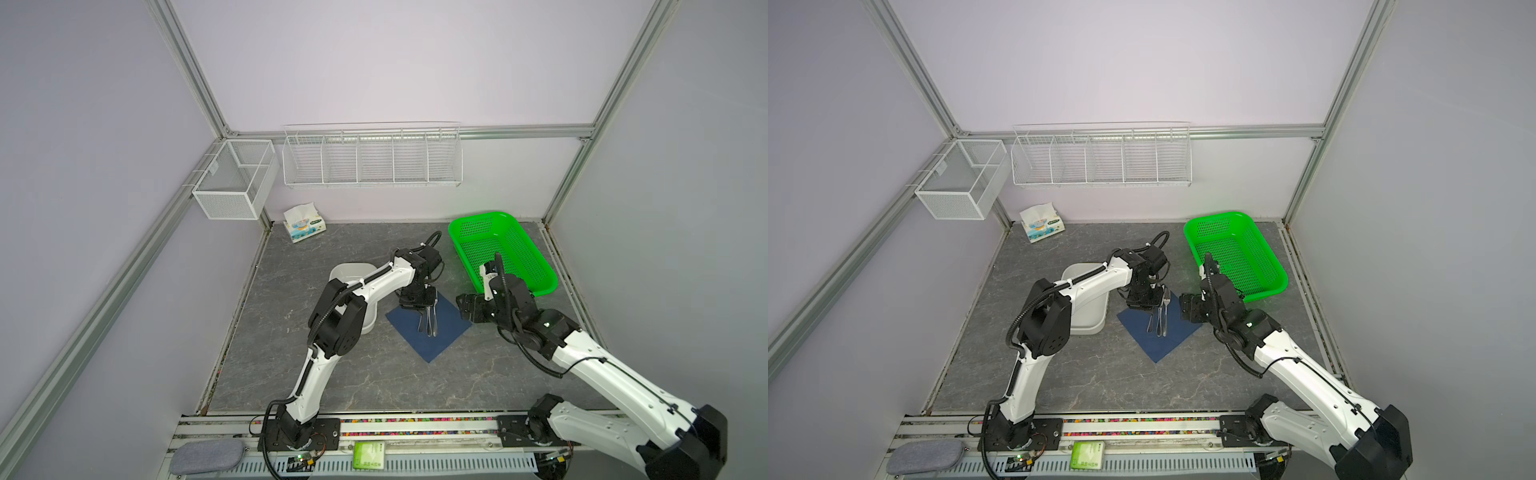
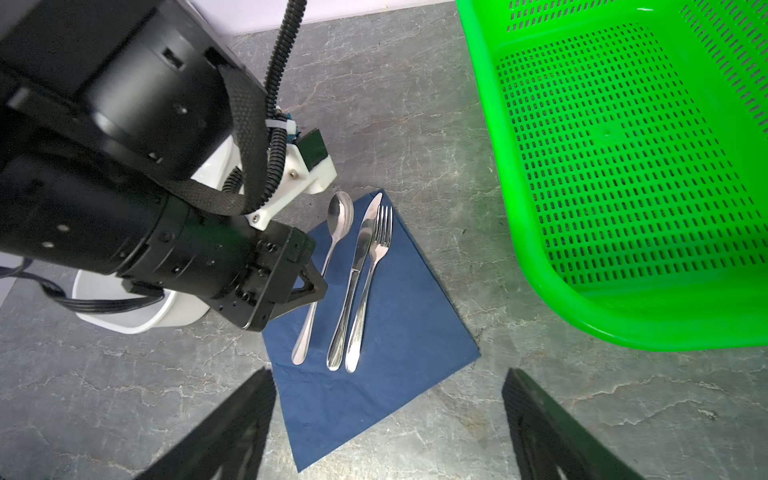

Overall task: Place the utensils on the paper napkin and roll it up
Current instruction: 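Lift the spoon and carry it over the blue napkin with the left gripper, then lower the spoon beside the knife on the napkin and open the left gripper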

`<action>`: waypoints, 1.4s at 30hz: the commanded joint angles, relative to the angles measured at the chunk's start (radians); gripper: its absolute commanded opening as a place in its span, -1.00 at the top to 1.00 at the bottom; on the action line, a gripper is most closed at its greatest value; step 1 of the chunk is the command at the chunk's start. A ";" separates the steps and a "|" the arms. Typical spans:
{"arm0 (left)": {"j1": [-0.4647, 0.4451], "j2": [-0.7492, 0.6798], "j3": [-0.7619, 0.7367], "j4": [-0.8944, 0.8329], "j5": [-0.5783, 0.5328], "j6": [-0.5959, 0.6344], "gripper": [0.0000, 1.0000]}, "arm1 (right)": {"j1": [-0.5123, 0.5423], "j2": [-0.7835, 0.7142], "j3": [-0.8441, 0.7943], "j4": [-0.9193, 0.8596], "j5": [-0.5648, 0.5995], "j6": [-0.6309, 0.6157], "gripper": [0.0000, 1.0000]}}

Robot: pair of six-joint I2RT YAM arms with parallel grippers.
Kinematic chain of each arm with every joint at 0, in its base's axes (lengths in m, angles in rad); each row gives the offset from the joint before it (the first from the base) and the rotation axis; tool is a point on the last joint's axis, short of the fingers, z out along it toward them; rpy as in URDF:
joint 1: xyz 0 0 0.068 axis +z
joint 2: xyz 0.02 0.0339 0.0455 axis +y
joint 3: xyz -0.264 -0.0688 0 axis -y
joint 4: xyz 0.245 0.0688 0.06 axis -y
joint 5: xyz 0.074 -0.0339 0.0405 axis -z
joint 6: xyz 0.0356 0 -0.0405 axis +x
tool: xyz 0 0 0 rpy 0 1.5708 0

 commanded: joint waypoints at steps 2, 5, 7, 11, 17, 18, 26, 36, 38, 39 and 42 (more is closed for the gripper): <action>-0.001 0.019 -0.015 0.013 0.004 -0.025 0.92 | -0.009 -0.016 -0.005 -0.016 0.010 0.019 -0.78; -0.001 0.033 -0.015 0.019 0.015 -0.036 0.92 | -0.011 -0.010 -0.001 -0.019 0.008 0.021 -0.78; -0.001 0.035 -0.023 0.035 0.029 -0.041 0.92 | -0.011 -0.009 0.001 -0.022 0.008 0.021 -0.78; 0.001 0.048 -0.023 0.033 0.023 -0.041 0.92 | -0.014 -0.008 -0.001 -0.026 0.011 0.022 -0.78; 0.002 0.065 -0.024 0.040 0.028 -0.040 0.91 | -0.019 0.010 0.002 -0.032 0.006 0.028 -0.78; 0.001 0.067 -0.023 0.040 0.031 -0.039 0.90 | -0.018 0.012 0.003 -0.030 0.006 0.028 -0.78; 0.003 0.076 -0.023 0.044 0.020 -0.045 0.88 | -0.019 0.016 0.005 -0.033 0.005 0.030 -0.78; 0.004 0.050 -0.027 0.047 0.011 -0.059 0.73 | -0.020 0.015 0.000 -0.033 -0.001 0.036 -0.78; 0.004 0.040 -0.024 0.046 0.008 -0.058 0.72 | -0.019 0.015 -0.001 -0.033 -0.004 0.036 -0.78; 0.004 0.038 -0.024 0.048 0.007 -0.059 0.71 | -0.019 0.014 -0.001 -0.033 -0.004 0.036 -0.78; 0.004 0.022 -0.024 0.047 0.001 -0.059 0.69 | -0.019 0.013 -0.002 -0.033 -0.010 0.030 -0.78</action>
